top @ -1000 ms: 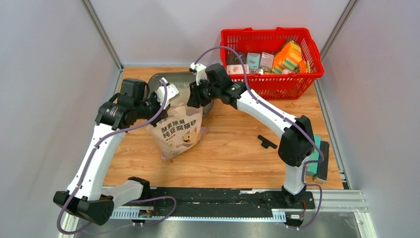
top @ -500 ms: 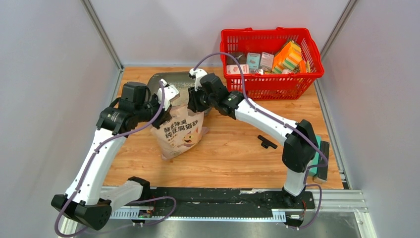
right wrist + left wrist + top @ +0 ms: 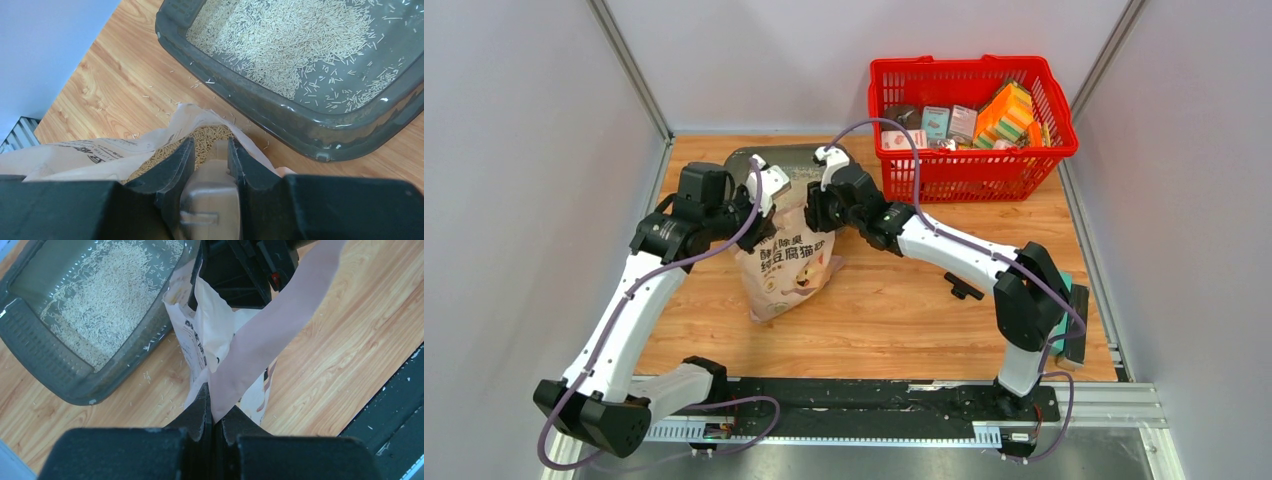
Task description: Fill the litter box with clean litter
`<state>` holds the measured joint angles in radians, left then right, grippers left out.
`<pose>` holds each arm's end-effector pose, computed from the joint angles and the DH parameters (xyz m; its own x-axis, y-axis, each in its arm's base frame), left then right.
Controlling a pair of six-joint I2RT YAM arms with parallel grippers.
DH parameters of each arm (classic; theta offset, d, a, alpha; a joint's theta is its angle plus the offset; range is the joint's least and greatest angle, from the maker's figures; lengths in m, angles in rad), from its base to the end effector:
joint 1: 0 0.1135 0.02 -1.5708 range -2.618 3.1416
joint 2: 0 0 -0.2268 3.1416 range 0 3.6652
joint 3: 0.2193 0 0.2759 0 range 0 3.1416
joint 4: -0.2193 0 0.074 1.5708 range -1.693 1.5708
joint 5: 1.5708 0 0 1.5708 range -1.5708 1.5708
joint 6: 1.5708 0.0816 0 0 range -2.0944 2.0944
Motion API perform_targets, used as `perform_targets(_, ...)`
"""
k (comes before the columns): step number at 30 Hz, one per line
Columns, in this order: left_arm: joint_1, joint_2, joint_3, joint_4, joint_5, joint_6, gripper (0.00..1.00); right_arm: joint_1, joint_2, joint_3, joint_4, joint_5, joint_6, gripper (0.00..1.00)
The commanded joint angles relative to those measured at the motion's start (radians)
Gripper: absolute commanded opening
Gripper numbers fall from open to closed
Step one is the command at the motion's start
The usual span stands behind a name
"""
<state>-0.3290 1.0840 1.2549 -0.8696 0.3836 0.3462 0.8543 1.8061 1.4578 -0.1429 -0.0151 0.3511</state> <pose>0.2586 -0.1206 0.3226 -0.3789 0.4619 -0.8019 0.7435 0.6679 0.0334 0.3167 0.3656 0.2252 -0.5532 -0.1116 -0.8255 -0.6097 0.7295 0.3100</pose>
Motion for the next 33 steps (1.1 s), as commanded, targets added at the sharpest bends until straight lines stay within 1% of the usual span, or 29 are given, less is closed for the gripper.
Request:
perform_targets(1,-0.013,0.030,0.075,0.136,0.058,0.008,0.00,-0.015,0.068,-0.064,-0.136,-0.081,0.049,0.00)
perform_targets(7,-0.013,0.047,0.095,0.124,0.051,0.022,0.00,-0.070,0.070,-0.028,-0.089,-0.181,0.213,0.00)
perform_targets(8,-0.013,0.047,0.095,0.118,0.049,0.020,0.00,-0.077,0.068,-0.025,-0.046,-0.222,0.292,0.00)
perform_targets(12,-0.013,0.045,0.092,0.104,0.043,0.023,0.00,-0.100,0.071,-0.002,0.055,-0.295,0.391,0.00)
perform_targets(15,-0.013,0.048,0.104,0.089,0.028,0.031,0.00,-0.126,0.088,0.027,0.092,-0.333,0.471,0.00)
perform_targets(17,-0.013,0.050,0.121,0.075,0.023,0.042,0.00,-0.144,0.098,0.033,0.133,-0.391,0.512,0.00)
perform_targets(21,-0.013,0.048,0.136,0.063,0.000,0.063,0.00,-0.184,0.101,0.029,0.186,-0.421,0.627,0.00)
perform_targets(25,-0.013,0.031,0.135,0.052,-0.008,0.074,0.00,-0.216,0.087,0.018,0.219,-0.422,0.701,0.00)
perform_targets(28,-0.013,0.014,0.130,0.037,-0.008,0.094,0.00,-0.236,0.075,0.030,0.220,-0.419,0.739,0.00)
perform_targets(33,-0.013,-0.036,0.101,0.015,-0.023,0.158,0.00,-0.262,0.044,0.067,0.218,-0.411,0.749,0.00)
